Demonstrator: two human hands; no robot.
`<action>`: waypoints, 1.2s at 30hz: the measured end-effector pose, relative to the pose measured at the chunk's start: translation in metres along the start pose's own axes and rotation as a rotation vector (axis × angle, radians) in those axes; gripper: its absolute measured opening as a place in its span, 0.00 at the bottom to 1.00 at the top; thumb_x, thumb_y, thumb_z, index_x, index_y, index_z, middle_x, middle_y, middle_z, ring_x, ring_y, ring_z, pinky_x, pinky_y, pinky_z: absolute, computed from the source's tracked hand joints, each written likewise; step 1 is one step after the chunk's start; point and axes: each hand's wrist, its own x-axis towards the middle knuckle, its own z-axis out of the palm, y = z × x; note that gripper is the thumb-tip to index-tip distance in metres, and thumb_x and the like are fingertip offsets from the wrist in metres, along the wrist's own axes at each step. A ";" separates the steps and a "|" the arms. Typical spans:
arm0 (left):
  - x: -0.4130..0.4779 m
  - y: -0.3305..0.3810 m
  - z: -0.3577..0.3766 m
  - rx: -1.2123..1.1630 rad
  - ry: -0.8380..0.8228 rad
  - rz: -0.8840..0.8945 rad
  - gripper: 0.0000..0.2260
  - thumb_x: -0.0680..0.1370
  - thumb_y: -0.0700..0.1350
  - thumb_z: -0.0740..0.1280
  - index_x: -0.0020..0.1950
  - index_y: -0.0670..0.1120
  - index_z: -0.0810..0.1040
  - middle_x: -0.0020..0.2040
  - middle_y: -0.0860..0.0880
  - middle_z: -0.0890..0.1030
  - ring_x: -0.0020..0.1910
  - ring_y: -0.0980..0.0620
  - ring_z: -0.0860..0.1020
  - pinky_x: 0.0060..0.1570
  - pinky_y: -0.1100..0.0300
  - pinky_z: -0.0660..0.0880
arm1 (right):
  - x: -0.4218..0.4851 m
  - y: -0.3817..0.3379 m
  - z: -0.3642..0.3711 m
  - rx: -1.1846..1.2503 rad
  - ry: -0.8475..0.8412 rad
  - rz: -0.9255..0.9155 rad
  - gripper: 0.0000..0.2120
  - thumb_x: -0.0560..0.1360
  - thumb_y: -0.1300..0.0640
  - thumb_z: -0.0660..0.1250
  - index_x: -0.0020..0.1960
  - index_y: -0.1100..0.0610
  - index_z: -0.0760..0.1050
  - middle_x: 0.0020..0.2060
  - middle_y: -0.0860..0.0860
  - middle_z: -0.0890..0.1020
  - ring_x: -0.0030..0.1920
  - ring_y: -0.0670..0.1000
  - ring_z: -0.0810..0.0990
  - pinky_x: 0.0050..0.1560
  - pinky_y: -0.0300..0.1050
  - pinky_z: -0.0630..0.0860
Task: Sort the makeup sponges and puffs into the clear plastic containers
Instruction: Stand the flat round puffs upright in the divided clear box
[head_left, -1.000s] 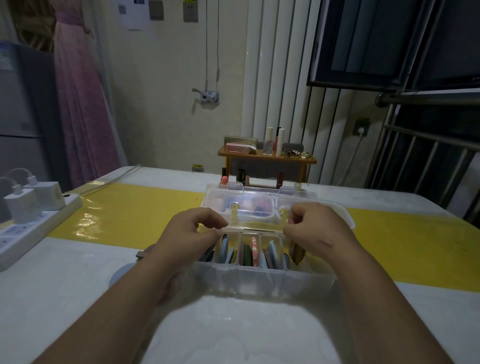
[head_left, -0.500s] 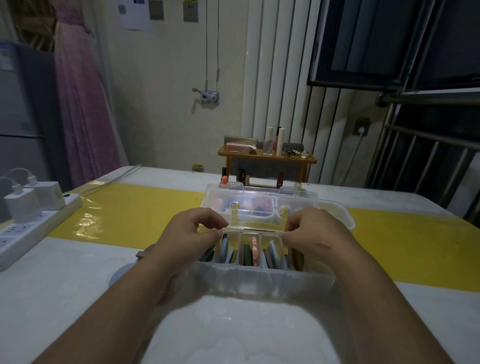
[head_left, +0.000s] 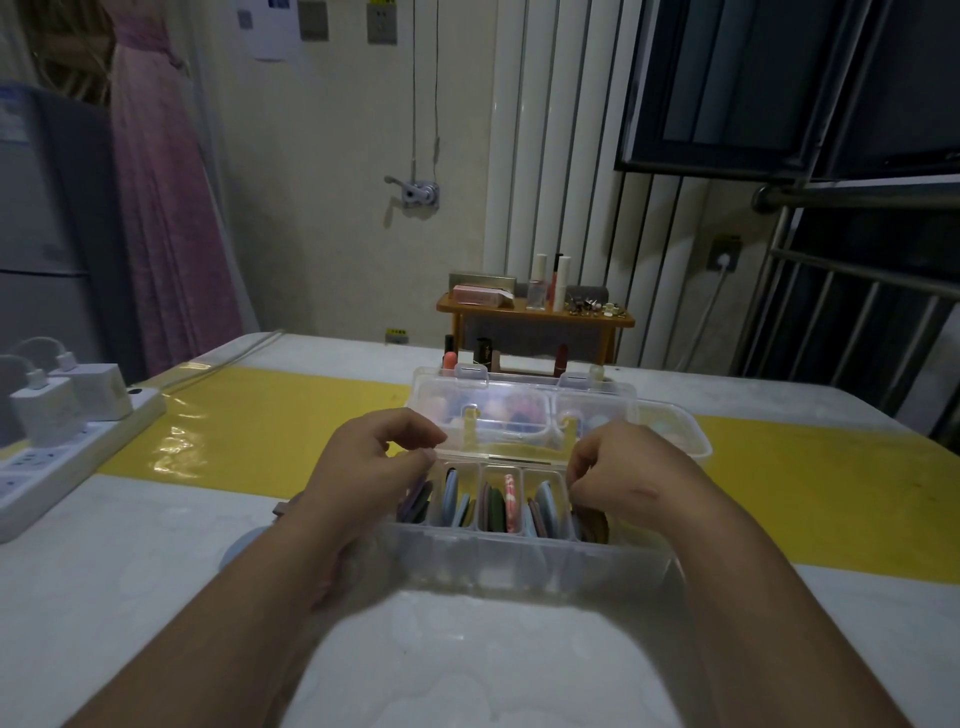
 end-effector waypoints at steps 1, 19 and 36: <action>0.000 0.000 0.000 -0.013 0.012 -0.009 0.10 0.74 0.34 0.71 0.42 0.50 0.83 0.41 0.50 0.83 0.38 0.64 0.77 0.38 0.76 0.69 | 0.001 -0.001 0.001 -0.013 -0.003 0.007 0.06 0.70 0.60 0.70 0.38 0.50 0.83 0.37 0.48 0.83 0.41 0.49 0.81 0.47 0.48 0.82; 0.012 -0.019 -0.024 -0.122 0.263 -0.391 0.23 0.71 0.26 0.54 0.43 0.48 0.83 0.49 0.49 0.80 0.47 0.45 0.79 0.39 0.45 0.83 | -0.001 0.004 -0.007 -0.018 0.025 0.012 0.06 0.71 0.59 0.75 0.39 0.49 0.83 0.39 0.47 0.83 0.44 0.48 0.80 0.51 0.50 0.82; 0.013 -0.034 -0.031 0.677 -0.147 -0.451 0.06 0.74 0.45 0.69 0.38 0.48 0.84 0.40 0.48 0.83 0.43 0.46 0.78 0.45 0.56 0.78 | 0.000 -0.001 0.000 0.010 0.098 -0.035 0.09 0.70 0.62 0.67 0.38 0.48 0.79 0.37 0.46 0.81 0.42 0.49 0.80 0.47 0.51 0.82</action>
